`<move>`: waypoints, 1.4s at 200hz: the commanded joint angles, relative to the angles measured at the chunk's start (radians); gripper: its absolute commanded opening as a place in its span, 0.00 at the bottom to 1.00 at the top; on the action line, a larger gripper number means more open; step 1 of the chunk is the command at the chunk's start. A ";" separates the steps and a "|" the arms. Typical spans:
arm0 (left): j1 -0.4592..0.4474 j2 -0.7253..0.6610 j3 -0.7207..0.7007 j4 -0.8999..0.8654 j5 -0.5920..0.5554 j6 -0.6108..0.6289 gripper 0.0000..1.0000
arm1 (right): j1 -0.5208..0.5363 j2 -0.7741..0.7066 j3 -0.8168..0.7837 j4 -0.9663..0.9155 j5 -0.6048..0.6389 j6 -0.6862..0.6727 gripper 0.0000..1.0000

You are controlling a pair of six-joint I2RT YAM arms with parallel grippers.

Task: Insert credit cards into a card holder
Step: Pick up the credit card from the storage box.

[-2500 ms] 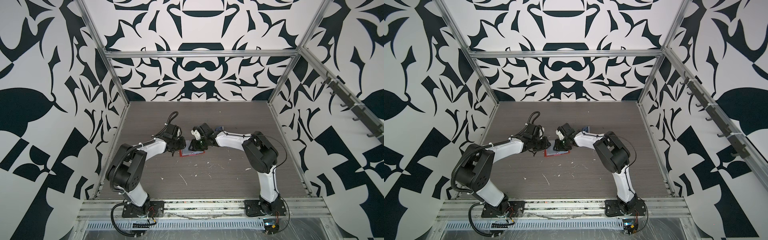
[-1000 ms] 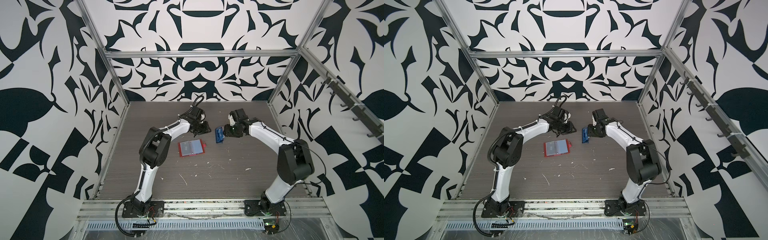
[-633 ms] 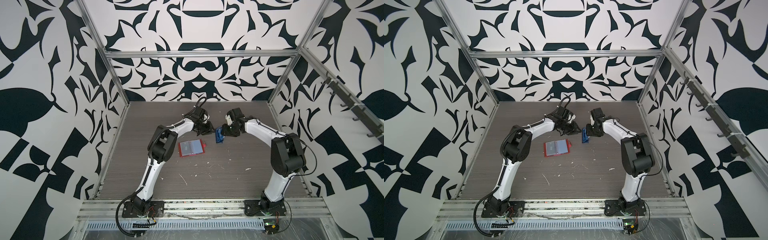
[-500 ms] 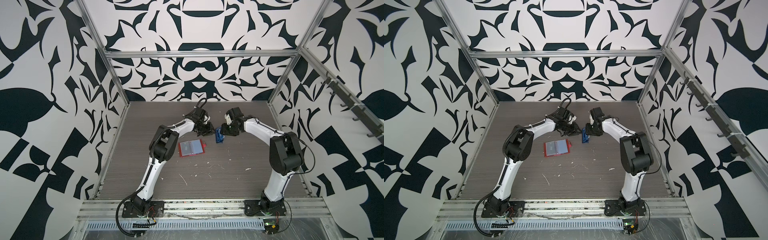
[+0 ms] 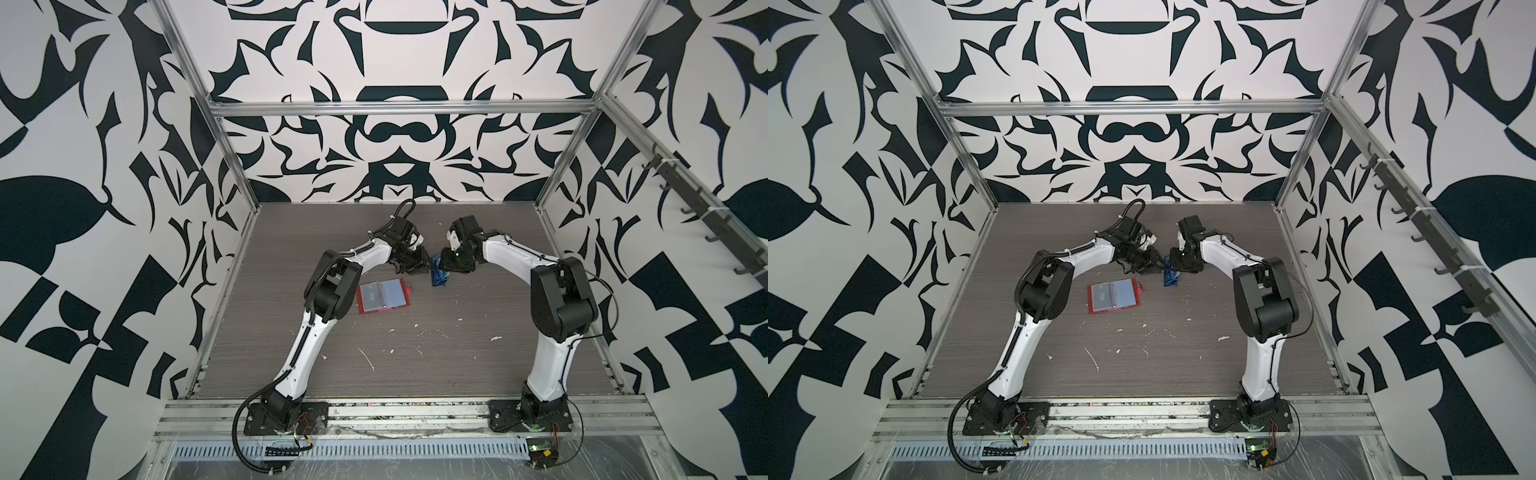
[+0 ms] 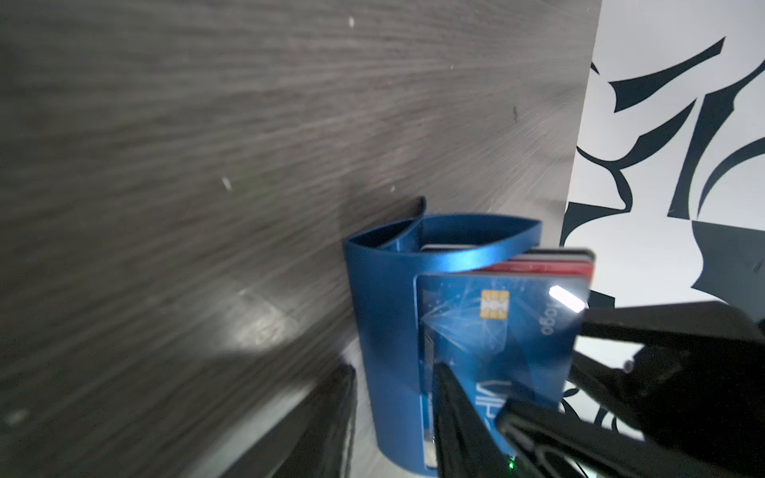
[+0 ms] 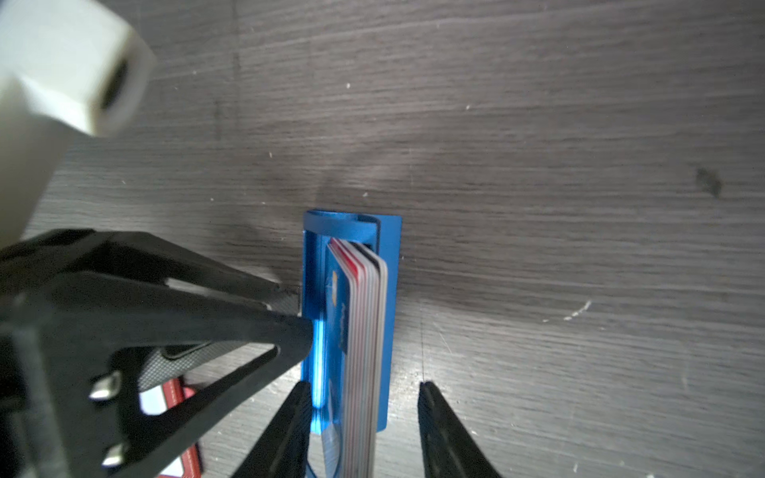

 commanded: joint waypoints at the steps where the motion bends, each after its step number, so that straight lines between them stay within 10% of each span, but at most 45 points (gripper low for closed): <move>1: -0.003 0.033 0.026 -0.056 -0.010 -0.012 0.33 | -0.005 -0.009 0.042 -0.004 -0.009 -0.007 0.45; 280: -0.006 0.072 0.058 -0.166 -0.090 -0.001 0.20 | -0.013 -0.021 0.081 -0.092 0.073 -0.047 0.36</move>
